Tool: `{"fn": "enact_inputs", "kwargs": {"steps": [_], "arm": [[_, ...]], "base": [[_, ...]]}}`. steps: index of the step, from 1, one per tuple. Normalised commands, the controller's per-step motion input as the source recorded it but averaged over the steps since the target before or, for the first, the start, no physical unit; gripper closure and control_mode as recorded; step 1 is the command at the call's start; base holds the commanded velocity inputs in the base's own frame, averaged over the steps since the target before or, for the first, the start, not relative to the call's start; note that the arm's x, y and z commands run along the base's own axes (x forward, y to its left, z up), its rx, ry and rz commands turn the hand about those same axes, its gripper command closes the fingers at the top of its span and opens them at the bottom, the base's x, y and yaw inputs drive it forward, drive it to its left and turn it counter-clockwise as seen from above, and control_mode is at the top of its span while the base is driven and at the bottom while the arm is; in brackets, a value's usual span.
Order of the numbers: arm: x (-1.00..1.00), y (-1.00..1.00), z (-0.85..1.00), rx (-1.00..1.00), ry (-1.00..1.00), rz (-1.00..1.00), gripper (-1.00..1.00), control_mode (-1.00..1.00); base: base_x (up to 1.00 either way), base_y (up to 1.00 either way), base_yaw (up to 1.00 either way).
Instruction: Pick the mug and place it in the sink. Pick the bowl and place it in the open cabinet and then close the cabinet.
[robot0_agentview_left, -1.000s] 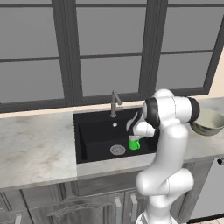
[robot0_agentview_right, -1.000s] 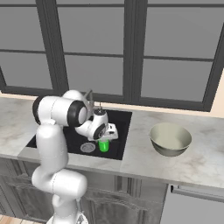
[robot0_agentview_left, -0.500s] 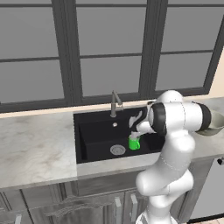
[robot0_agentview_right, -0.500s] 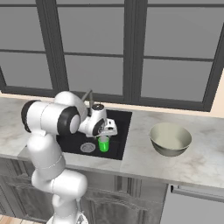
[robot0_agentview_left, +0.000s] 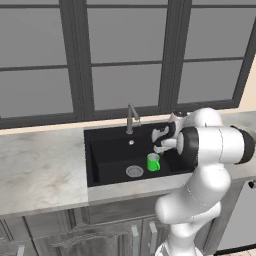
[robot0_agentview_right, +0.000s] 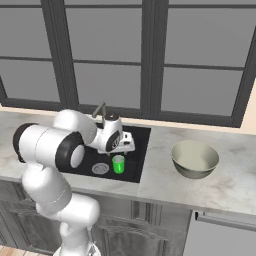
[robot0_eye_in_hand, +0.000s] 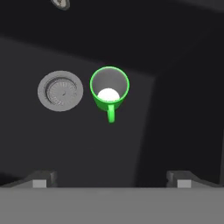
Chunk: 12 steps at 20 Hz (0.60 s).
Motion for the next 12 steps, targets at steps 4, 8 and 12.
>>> {"fn": "enact_inputs", "kwargs": {"steps": [4, 8, 12], "arm": [[-0.29, -0.17, 0.39, 0.0, 0.0, 0.0, -1.0, -1.0], [-0.28, -0.15, 0.4, 0.0, 0.0, 0.0, -1.0, -1.0], [-0.25, -0.12, 0.44, 0.0, 0.0, 0.0, -1.0, -1.0]], "base": [[0.0, 0.0, 0.0], [0.0, 0.0, 0.0], [0.0, 0.0, 0.0]]}}
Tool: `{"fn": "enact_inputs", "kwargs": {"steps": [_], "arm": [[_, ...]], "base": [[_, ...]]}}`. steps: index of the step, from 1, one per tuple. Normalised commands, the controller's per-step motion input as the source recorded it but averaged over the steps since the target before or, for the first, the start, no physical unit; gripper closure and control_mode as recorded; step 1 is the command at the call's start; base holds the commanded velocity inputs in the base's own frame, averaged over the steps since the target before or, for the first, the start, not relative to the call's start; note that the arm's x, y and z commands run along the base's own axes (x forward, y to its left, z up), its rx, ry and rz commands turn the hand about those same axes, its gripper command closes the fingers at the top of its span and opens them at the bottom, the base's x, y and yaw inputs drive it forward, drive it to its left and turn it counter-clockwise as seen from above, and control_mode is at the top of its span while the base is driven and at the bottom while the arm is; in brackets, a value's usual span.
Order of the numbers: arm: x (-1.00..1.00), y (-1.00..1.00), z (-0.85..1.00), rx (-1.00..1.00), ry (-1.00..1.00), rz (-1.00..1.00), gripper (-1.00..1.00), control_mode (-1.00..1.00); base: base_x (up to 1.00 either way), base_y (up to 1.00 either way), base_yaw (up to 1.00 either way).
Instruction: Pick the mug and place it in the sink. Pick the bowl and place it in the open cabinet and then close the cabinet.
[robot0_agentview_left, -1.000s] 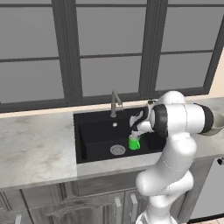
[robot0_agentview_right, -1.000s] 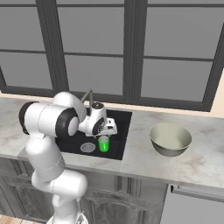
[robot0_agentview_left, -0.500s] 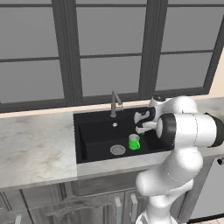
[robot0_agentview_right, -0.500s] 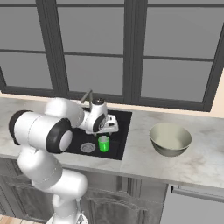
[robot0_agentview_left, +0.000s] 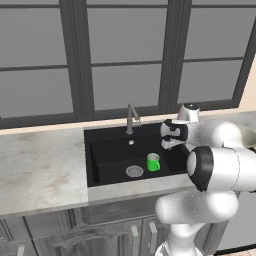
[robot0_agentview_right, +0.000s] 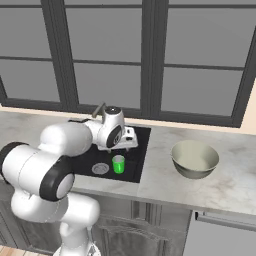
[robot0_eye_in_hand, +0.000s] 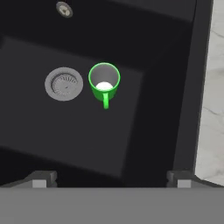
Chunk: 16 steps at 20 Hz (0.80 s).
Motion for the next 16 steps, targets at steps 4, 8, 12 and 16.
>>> {"fn": "enact_inputs", "kwargs": {"steps": [4, 8, 12, 16], "arm": [[-0.15, -0.08, 0.33, -0.03, -0.03, 0.0, -1.0, -1.0], [-0.11, -0.06, 0.29, -0.05, -0.06, -0.02, -1.0, -1.0], [-0.18, -0.1, 0.26, -0.01, -0.01, -0.03, -1.0, -1.0], [-0.33, -0.15, 0.15, 0.0, -0.04, -0.05, -1.0, -1.0]], "base": [[0.0, 0.0, 0.0], [0.0, 0.0, 0.0], [0.0, 0.0, 0.0], [0.0, 0.0, 0.0]]}}
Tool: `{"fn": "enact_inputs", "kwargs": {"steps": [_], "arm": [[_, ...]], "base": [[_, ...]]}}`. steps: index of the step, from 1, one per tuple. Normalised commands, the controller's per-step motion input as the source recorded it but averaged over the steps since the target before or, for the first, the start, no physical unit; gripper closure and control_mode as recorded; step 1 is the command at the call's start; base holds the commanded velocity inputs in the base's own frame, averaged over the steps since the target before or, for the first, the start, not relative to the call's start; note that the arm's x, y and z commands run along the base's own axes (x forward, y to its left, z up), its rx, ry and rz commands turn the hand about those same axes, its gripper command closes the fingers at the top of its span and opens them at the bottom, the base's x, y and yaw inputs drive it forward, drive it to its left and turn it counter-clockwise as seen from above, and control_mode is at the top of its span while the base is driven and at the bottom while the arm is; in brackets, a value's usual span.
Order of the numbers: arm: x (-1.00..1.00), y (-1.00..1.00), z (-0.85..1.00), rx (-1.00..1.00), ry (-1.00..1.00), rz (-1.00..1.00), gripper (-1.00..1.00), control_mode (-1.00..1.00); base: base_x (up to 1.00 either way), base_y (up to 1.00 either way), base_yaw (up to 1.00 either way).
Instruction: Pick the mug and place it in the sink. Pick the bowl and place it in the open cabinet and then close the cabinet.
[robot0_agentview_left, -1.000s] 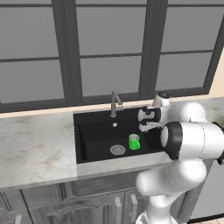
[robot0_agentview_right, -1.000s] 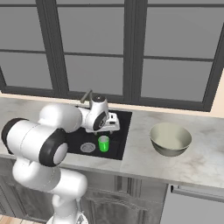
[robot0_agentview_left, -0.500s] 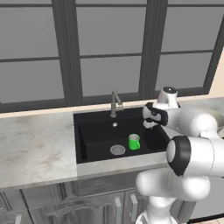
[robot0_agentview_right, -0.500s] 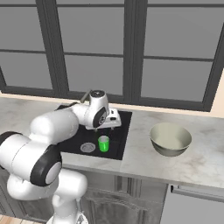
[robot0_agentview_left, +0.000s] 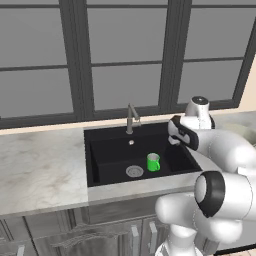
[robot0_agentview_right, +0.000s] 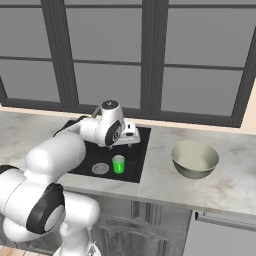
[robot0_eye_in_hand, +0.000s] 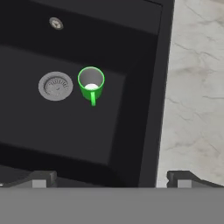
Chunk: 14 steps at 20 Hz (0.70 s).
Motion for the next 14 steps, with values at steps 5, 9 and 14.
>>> {"fn": "enact_inputs", "kwargs": {"steps": [5, 9, 14], "arm": [[-0.3, -0.2, 0.15, 0.0, -0.1, -0.03, -1.0, -1.0], [-0.07, -0.2, 0.33, 0.0, -0.01, -0.02, -1.0, -1.0], [0.0, -0.21, 0.42, 0.0, 0.0, -0.05, -1.0, -1.0]], "base": [[0.0, 0.0, 0.0], [0.0, 0.0, 0.0], [0.0, 0.0, 0.0]]}}
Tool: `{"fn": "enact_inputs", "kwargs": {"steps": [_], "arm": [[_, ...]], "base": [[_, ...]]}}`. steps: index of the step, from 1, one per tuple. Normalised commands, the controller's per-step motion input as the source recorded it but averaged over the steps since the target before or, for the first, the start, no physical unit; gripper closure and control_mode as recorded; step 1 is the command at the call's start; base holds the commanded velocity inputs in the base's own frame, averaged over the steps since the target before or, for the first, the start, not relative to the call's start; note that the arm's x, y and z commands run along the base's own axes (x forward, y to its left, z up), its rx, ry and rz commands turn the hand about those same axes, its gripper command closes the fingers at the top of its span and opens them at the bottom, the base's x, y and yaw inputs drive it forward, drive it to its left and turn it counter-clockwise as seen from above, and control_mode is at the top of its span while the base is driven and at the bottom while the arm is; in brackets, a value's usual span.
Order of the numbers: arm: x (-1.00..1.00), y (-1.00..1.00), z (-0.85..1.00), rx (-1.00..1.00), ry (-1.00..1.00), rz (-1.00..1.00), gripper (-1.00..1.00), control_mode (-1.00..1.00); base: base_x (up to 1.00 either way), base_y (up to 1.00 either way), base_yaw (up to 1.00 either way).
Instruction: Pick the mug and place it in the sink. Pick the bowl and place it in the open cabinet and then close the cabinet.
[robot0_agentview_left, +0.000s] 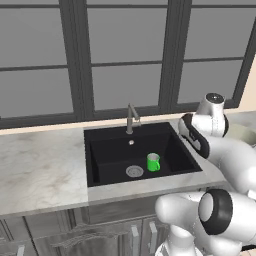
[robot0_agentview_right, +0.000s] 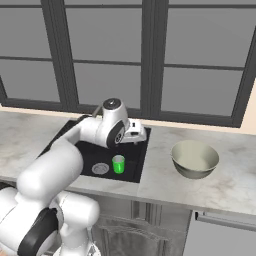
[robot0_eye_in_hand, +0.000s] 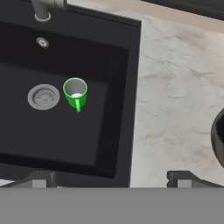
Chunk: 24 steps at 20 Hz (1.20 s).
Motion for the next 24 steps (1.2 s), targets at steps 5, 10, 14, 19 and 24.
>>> {"fn": "enact_inputs", "kwargs": {"steps": [5, 10, 14, 19, 24], "arm": [[0.0, -0.23, 0.3, -0.01, 0.0, -0.09, -1.0, -1.0], [0.0, -0.37, 0.2, 0.0, 0.04, -0.14, -1.0, -1.0], [0.0, -0.4, 0.1, 0.0, 0.02, -0.15, -1.0, -1.0], [0.0, -0.49, 0.0, 0.0, 0.01, -0.11, -1.0, -1.0], [0.0, -0.51, 0.0, 0.0, 0.01, -0.07, -1.0, -1.0]], "base": [[0.0, 0.0, 0.0], [0.0, 0.0, 0.0], [0.0, 0.0, 0.0], [0.0, 0.0, 0.0], [0.0, 0.0, 0.0]]}}
